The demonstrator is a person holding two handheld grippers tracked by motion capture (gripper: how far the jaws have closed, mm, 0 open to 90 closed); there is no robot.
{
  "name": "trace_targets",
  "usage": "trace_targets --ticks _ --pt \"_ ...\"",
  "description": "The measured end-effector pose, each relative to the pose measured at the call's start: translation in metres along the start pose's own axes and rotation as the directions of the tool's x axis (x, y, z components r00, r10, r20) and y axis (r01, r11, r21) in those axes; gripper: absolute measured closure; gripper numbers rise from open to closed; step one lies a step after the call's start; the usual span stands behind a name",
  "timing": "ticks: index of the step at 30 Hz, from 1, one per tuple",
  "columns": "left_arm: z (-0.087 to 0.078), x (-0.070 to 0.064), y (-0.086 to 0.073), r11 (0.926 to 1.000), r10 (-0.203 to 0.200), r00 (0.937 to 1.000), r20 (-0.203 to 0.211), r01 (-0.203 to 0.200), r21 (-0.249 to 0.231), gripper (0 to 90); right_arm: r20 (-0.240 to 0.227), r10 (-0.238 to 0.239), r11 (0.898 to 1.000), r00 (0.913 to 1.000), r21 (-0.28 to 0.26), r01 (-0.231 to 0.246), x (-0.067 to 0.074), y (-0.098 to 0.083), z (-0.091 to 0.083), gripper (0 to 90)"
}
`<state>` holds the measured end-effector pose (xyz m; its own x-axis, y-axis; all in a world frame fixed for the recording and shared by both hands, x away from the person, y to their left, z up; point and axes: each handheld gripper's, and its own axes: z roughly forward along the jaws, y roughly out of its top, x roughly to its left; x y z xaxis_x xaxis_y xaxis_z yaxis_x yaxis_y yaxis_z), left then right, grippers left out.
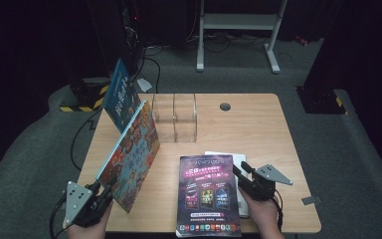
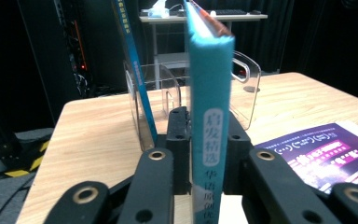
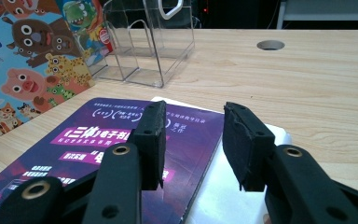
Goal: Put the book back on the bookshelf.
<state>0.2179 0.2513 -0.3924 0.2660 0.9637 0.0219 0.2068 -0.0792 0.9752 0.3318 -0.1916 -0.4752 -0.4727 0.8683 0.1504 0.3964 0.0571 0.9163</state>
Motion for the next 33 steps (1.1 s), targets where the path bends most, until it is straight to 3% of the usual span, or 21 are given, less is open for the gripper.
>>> trace_targets --ticks 2,10,13,20,23,33 --pt "0.0011 0.0016 -0.0003 1.0000 -0.007 0.9995 0.031 0.007 0.000 73.9 0.000 0.002 1.000 1.0000 0.001 -0.002 -0.0004 -0.0002 -0.0002 59.3" --pt "0.0021 0.0037 -0.0021 0.9999 -0.005 0.9992 0.041 0.005 -0.010 73.5 -0.002 0.002 1.000 1.0000 -0.002 -0.002 -0.0009 0.0000 -0.0017 58.9" --pt "0.0010 0.0077 -0.0027 0.9989 -0.034 0.9973 0.065 0.036 -0.028 74.1 -0.002 0.004 1.000 1.0000 -0.001 -0.004 -0.0011 0.0000 -0.0018 58.7" --pt "0.0015 0.0093 -0.0031 0.9994 -0.021 0.9989 0.042 0.022 -0.027 73.6 -0.009 0.003 1.000 1.0000 0.002 -0.003 -0.0004 -0.0005 -0.0006 58.4" --pt "0.0012 0.0082 -0.0035 0.9991 0.007 0.9992 0.039 -0.006 -0.043 73.6 -0.011 0.002 1.000 0.9999 0.002 -0.002 -0.0005 -0.0004 -0.0006 57.9" --pt "0.0041 0.0094 -0.0050 0.9994 0.002 0.9992 0.039 -0.001 -0.035 74.8 -0.009 -0.001 1.000 1.0000 0.006 0.001 -0.0009 -0.0011 -0.0002 57.6"
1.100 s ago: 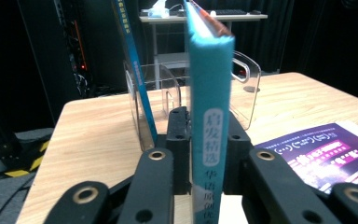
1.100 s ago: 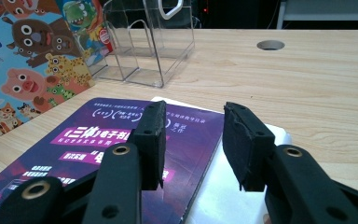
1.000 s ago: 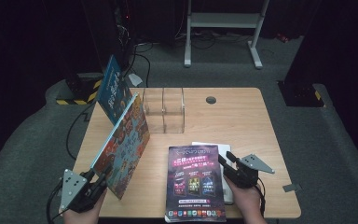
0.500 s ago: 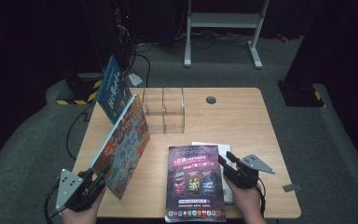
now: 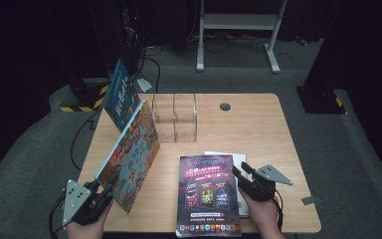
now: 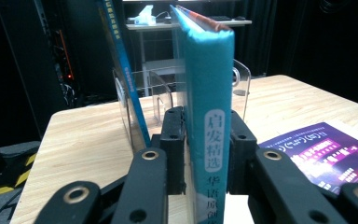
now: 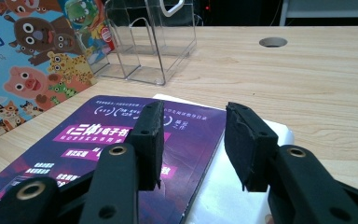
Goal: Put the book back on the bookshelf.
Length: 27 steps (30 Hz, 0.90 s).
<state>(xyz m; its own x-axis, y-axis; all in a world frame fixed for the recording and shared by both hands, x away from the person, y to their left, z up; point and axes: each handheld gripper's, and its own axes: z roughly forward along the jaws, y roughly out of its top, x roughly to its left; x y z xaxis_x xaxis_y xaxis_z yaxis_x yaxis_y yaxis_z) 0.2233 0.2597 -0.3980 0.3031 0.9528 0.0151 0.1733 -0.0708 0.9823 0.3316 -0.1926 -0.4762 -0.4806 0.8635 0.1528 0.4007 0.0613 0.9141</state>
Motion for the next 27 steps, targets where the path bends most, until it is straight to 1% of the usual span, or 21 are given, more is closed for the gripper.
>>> trace_targets --ticks 3,5,9,11,12,13,16,20,22,24,27 --pt "0.001 0.004 0.001 0.9996 -0.029 0.9995 0.016 0.029 0.009 76.3 0.001 -0.001 1.000 1.0000 -0.001 0.001 0.000 0.000 -0.001 57.5" --pt "0.002 0.008 0.002 0.9987 -0.048 0.9980 0.040 0.048 0.016 76.5 0.003 0.002 1.000 1.0000 0.000 -0.002 0.000 -0.001 -0.001 57.5" --pt "0.004 0.011 0.001 0.9982 -0.060 0.9973 0.043 0.059 0.012 76.1 0.008 0.001 1.000 1.0000 0.005 -0.001 0.000 -0.002 -0.002 57.5" --pt "0.006 0.011 0.001 0.9980 -0.061 0.9978 0.024 0.061 0.016 76.3 0.011 -0.004 1.000 0.9999 0.002 0.004 0.000 -0.002 -0.003 57.3" --pt "0.007 0.010 0.001 0.9984 -0.055 0.9984 0.011 0.055 0.015 77.0 0.012 -0.003 1.000 0.9999 0.004 0.003 0.000 -0.003 -0.004 57.3" --pt "0.007 0.010 0.002 0.9985 -0.052 0.9986 0.004 0.052 0.015 77.2 0.014 -0.001 1.000 0.9999 0.006 0.001 0.000 -0.003 -0.004 57.3" --pt "0.011 0.010 0.003 0.9979 -0.062 0.9981 -0.008 0.062 0.020 77.3 0.018 0.001 1.000 0.9998 0.007 -0.002 -0.001 -0.004 -0.006 57.2" --pt "0.014 0.012 0.004 0.9982 -0.059 0.9982 0.013 0.059 0.016 74.9 0.025 0.004 1.000 0.9997 0.012 -0.004 -0.002 -0.006 -0.009 56.7" --pt "0.015 0.012 0.004 0.9983 -0.057 0.9982 0.017 0.057 0.015 73.5 0.027 0.002 1.000 0.9996 0.015 -0.003 -0.002 -0.007 -0.010 56.7" --pt "0.016 0.012 0.004 0.9985 -0.053 0.9982 0.029 0.053 0.014 72.6 0.027 0.001 1.000 0.9996 0.016 -0.002 -0.002 -0.008 -0.010 56.6" --pt "0.018 0.010 0.005 0.9989 -0.046 0.9986 0.027 0.046 0.010 73.3 0.027 -0.004 1.000 0.9996 0.022 0.004 -0.001 -0.009 -0.011 56.3"
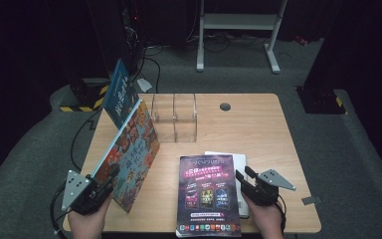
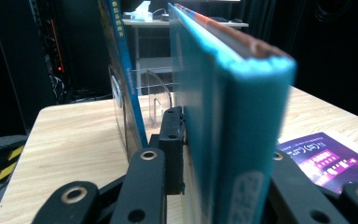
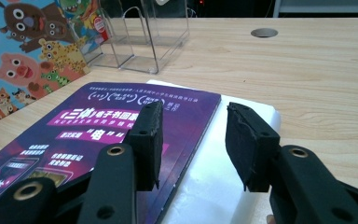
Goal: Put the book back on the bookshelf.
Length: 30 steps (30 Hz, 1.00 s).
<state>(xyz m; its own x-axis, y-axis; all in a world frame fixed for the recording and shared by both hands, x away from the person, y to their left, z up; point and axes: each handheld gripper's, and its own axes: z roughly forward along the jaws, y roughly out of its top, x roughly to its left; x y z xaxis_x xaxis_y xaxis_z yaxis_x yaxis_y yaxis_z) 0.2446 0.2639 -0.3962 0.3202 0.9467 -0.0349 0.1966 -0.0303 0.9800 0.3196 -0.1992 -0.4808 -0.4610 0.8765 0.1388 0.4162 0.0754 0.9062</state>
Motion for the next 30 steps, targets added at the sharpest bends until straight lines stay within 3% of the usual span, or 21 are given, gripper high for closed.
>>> trace_targets --ticks 5,10,14,18,28,30 --pt "0.003 -0.003 0.000 0.9999 -0.009 0.9994 -0.034 0.009 -0.014 74.8 0.004 -0.007 1.000 1.0000 0.006 0.007 0.002 -0.002 -0.001 56.0" --pt "0.004 -0.004 0.001 0.9995 -0.020 0.9993 -0.031 0.019 -0.023 75.8 0.007 -0.007 1.000 0.9999 0.012 0.007 0.002 -0.004 -0.002 56.0" --pt "0.006 -0.005 0.003 0.9998 -0.006 0.9993 -0.036 0.006 -0.017 76.4 0.012 -0.005 1.000 0.9999 0.017 0.005 0.002 -0.005 -0.003 55.8" --pt "0.008 -0.003 0.004 0.9991 -0.030 0.9994 -0.015 0.029 -0.030 73.6 0.012 0.003 1.000 0.9999 0.024 -0.004 0.002 -0.006 -0.003 54.9" --pt "0.010 -0.003 0.012 0.9982 -0.023 0.9997 -0.008 0.023 -0.056 72.3 0.023 -0.020 0.998 0.9995 0.054 0.019 -0.001 0.000 -0.004 54.1" --pt "0.011 -0.003 0.014 0.9985 -0.013 0.9997 -0.023 0.012 -0.054 74.2 0.035 -0.047 0.996 0.9983 0.077 0.044 -0.003 0.002 -0.004 54.0"
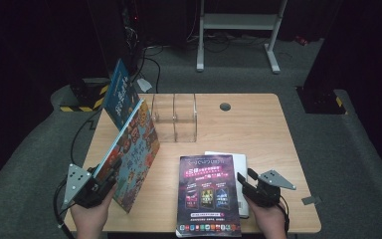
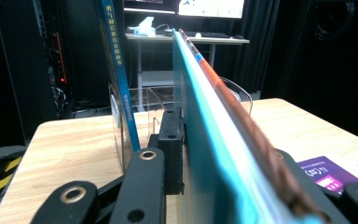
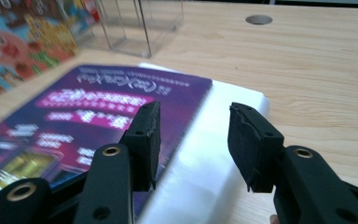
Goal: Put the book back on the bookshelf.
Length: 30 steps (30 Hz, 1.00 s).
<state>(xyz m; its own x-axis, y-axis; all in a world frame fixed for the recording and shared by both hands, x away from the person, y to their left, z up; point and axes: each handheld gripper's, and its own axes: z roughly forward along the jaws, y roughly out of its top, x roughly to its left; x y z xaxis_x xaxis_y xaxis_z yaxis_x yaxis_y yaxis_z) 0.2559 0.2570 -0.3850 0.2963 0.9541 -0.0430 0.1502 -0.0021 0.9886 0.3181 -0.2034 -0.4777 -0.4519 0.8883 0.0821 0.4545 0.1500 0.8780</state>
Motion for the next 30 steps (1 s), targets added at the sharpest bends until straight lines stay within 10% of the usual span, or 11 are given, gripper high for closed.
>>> trace_targets --ticks 30 --pt "0.009 -0.003 0.035 0.9991 0.007 0.9972 -0.074 -0.003 0.042 81.2 -0.031 0.021 0.999 0.9993 -0.031 -0.022 -0.018 -0.014 -0.008 54.3"
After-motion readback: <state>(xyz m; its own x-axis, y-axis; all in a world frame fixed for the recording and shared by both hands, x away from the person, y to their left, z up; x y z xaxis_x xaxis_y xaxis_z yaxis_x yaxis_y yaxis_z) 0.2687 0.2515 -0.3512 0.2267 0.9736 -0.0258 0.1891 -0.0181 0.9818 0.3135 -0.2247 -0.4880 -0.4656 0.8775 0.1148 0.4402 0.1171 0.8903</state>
